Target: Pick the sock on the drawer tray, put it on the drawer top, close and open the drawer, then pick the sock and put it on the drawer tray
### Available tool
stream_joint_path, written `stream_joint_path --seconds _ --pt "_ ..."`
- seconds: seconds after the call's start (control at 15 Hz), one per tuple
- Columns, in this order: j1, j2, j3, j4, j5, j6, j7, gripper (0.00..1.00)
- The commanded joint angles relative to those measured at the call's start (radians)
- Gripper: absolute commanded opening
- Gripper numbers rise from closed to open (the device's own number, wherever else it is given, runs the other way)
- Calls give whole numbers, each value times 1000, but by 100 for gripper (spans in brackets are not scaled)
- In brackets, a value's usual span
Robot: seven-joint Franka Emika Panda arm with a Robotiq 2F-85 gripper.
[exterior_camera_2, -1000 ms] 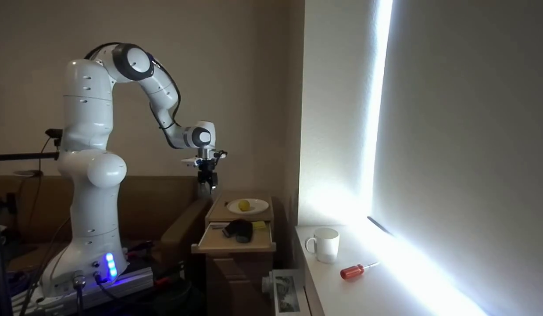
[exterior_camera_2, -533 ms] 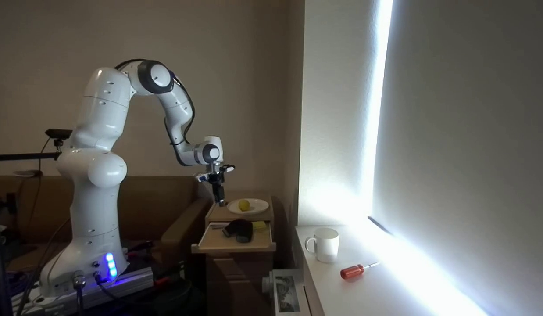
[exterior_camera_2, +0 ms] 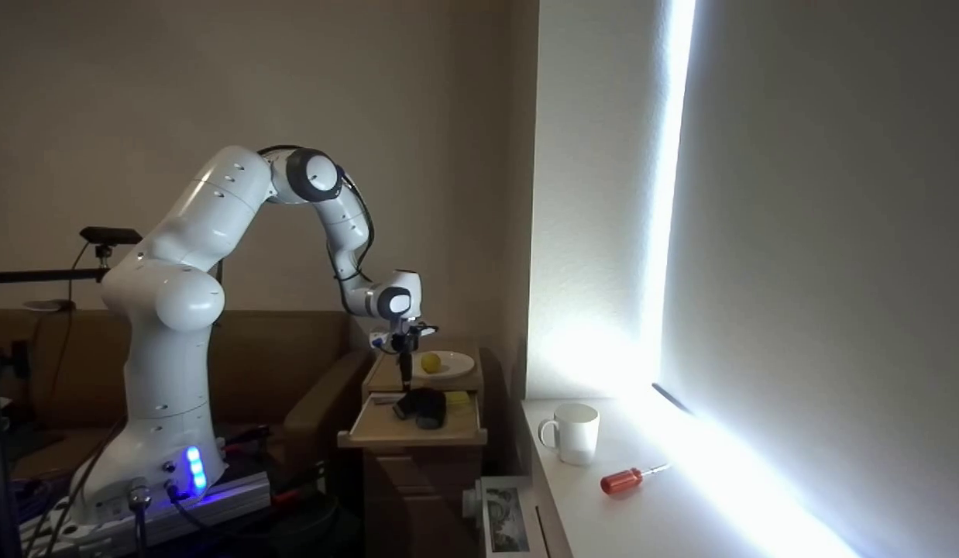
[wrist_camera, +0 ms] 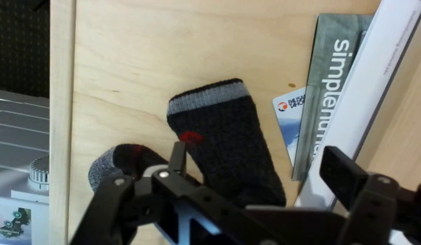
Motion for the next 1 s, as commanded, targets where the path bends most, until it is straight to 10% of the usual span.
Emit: stream_joint_path --seconds 0.0,0.27,0.6,0.67,0.93 --pt "33 -5 -28 0 34 -3 -24 100" --pt "165 116 -178 44 -87 116 91 100" --pt "173 167 -175 54 -30 165 74 100" --pt "165 177 -173 64 -22 151 67 75" --pt "158 174 -180 62 3 139 70 54"
